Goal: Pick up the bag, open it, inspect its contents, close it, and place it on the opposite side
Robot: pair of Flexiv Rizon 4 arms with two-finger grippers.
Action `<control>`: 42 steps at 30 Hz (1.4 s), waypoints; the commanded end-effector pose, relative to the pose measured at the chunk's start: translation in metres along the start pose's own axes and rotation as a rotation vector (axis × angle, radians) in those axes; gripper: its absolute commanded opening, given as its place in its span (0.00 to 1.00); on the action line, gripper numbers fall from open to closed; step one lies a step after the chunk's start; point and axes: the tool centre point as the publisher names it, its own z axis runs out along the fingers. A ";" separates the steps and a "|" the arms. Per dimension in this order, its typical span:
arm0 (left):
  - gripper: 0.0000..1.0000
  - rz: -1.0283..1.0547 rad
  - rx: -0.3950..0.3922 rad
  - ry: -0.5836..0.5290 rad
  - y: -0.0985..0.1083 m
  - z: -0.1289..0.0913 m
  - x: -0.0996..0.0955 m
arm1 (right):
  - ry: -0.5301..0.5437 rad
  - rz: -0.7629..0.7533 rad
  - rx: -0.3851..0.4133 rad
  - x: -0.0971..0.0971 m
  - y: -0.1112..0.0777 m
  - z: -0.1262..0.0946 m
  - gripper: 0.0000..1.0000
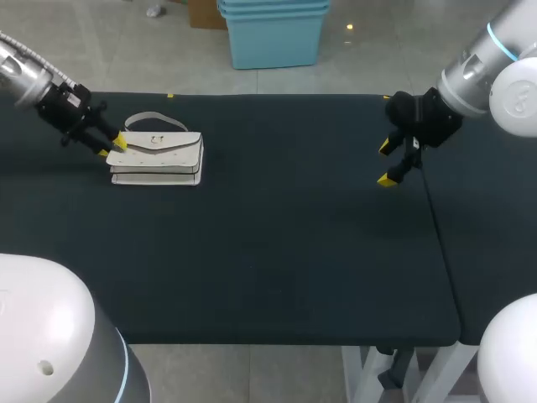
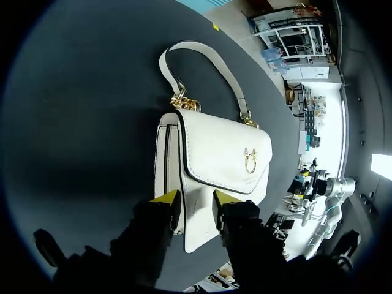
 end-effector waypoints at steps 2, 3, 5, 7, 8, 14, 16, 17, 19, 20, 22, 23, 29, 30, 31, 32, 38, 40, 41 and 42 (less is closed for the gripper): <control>0.00 -0.006 -0.074 0.008 -0.005 0.002 -0.004 | 0.003 -0.001 -0.001 -0.001 0.000 0.000 1.00; 0.00 -0.005 -0.074 0.007 -0.004 0.002 -0.003 | 0.003 -0.001 -0.001 -0.001 0.000 0.000 1.00; 0.00 0.007 -0.073 0.002 -0.001 0.002 0.000 | 0.003 -0.001 -0.001 -0.001 0.000 0.000 1.00; 0.00 0.017 -0.067 0.004 0.002 0.003 0.003 | 0.003 -0.001 -0.001 -0.001 0.000 0.000 1.00; 0.00 0.019 -0.063 0.002 0.003 0.003 0.005 | 0.003 -0.001 -0.001 -0.001 0.000 0.000 1.00; 0.00 0.047 -0.036 0.021 0.013 0.016 0.020 | 0.003 -0.001 -0.001 -0.001 0.000 0.000 1.00; 0.00 0.055 -0.033 0.026 0.018 0.024 0.028 | 0.003 -0.001 -0.001 -0.001 0.000 0.000 1.00; 0.00 0.058 -0.032 0.027 0.020 0.027 0.031 | 0.003 -0.001 -0.001 -0.001 0.000 0.000 1.00; 0.00 0.058 -0.028 0.029 0.023 0.033 0.037 | 0.003 -0.001 -0.001 -0.001 0.000 0.000 1.00; 0.00 0.058 -0.028 0.029 0.023 0.033 0.037 | 0.003 -0.001 -0.001 -0.001 0.000 0.000 1.00; 0.00 0.058 -0.028 0.029 0.023 0.033 0.037 | 0.003 -0.001 -0.001 -0.001 0.000 0.000 1.00; 0.00 0.058 -0.028 0.029 0.023 0.033 0.037 | 0.003 -0.001 -0.001 -0.001 0.000 0.000 1.00; 0.00 0.058 -0.028 0.029 0.023 0.033 0.037 | 0.003 -0.001 -0.001 -0.001 0.000 0.000 1.00; 0.00 0.058 -0.028 0.029 0.023 0.033 0.037 | 0.003 -0.001 -0.001 -0.001 0.000 0.000 1.00; 0.00 0.058 -0.028 0.029 0.023 0.033 0.037 | 0.003 -0.001 -0.001 -0.001 0.000 0.000 1.00; 0.00 0.058 -0.028 0.029 0.023 0.033 0.037 | 0.003 -0.001 -0.001 -0.001 0.000 0.000 1.00; 0.00 0.066 -0.031 0.028 0.024 0.037 0.040 | 0.003 -0.001 -0.001 -0.001 0.000 0.000 1.00; 0.00 0.076 -0.049 0.056 0.028 0.048 0.050 | 0.003 -0.001 -0.001 -0.001 0.000 0.000 1.00; 0.00 0.084 -0.046 0.053 0.030 0.053 0.054 | 0.003 -0.001 -0.001 -0.001 0.000 0.000 1.00; 0.00 0.093 -0.050 0.054 0.030 0.056 0.058 | 0.003 -0.001 -0.001 -0.001 0.000 0.000 1.00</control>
